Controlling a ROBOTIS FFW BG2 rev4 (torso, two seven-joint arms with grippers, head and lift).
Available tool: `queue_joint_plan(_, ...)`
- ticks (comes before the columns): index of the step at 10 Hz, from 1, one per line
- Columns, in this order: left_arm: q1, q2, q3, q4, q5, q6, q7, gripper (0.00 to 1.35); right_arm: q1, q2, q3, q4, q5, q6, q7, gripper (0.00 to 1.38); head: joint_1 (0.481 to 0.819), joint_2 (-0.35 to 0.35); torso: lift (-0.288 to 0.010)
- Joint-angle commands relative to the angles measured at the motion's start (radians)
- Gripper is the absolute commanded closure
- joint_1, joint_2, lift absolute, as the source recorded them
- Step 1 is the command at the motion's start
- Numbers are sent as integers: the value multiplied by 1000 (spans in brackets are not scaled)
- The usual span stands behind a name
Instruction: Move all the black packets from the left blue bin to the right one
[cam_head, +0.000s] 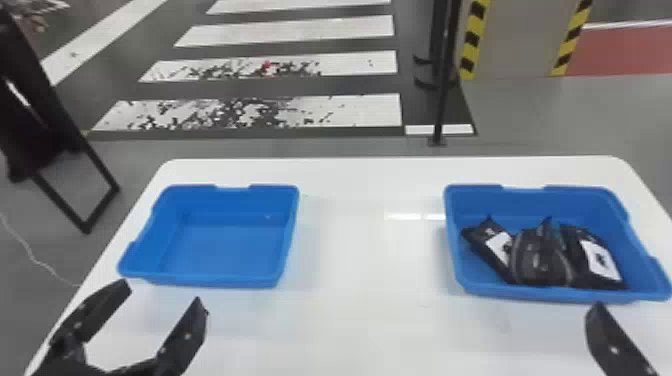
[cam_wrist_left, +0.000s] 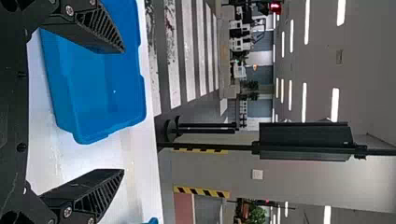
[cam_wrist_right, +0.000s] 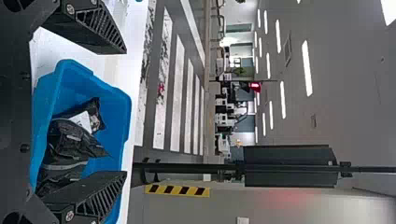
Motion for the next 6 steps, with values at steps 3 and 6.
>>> queue_joint_plan(3, -3, -3, -10, 0, 8, 23, 1, 133, -11, -6, 9, 17, -13, 2, 0, 105, 695, 127, -140)
queue_joint_plan(6, -3, -3, -12, 0, 12, 28, 1, 133, -11, -8, 9, 24, -27, 2, 0, 105, 695, 121, -140)
